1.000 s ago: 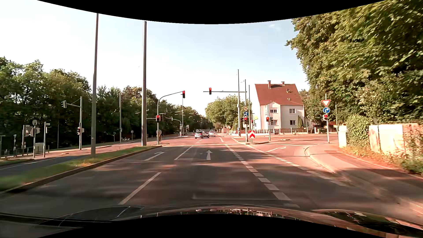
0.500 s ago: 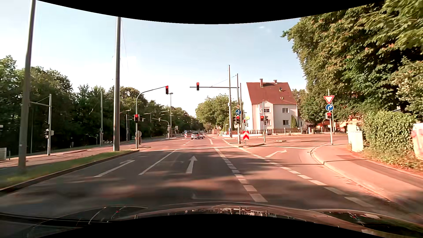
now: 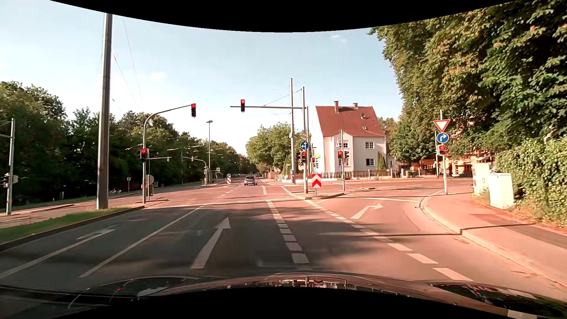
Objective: Follow the waypoints while adhering to traffic rules and regulations
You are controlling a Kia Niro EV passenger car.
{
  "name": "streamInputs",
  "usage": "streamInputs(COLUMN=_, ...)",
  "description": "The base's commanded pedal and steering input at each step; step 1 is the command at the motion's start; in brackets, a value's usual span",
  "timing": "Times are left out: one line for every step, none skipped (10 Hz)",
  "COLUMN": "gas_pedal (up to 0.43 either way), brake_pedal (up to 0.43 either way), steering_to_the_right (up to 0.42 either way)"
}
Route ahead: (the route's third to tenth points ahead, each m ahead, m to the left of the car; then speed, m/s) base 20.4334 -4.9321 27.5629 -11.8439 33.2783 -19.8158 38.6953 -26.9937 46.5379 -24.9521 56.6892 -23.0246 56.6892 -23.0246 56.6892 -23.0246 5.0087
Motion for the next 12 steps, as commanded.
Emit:
streamInputs(gas_pedal=0.000, brake_pedal=0.091, steering_to_the_right=0.128)
streamInputs(gas_pedal=0.000, brake_pedal=0.073, steering_to_the_right=0.137)
streamInputs(gas_pedal=0.000, brake_pedal=0.055, steering_to_the_right=0.141)
streamInputs(gas_pedal=0.000, brake_pedal=0.037, steering_to_the_right=0.143)
streamInputs(gas_pedal=0.000, brake_pedal=0.012, steering_to_the_right=0.144)
streamInputs(gas_pedal=0.000, brake_pedal=0.018, steering_to_the_right=0.144)
streamInputs(gas_pedal=0.000, brake_pedal=0.018, steering_to_the_right=0.144)
streamInputs(gas_pedal=0.000, brake_pedal=0.024, steering_to_the_right=0.145)
streamInputs(gas_pedal=0.000, brake_pedal=0.055, steering_to_the_right=0.148)
streamInputs(gas_pedal=0.000, brake_pedal=0.085, steering_to_the_right=0.156)
streamInputs(gas_pedal=0.000, brake_pedal=0.128, steering_to_the_right=0.161)
streamInputs(gas_pedal=0.000, brake_pedal=0.140, steering_to_the_right=0.161)
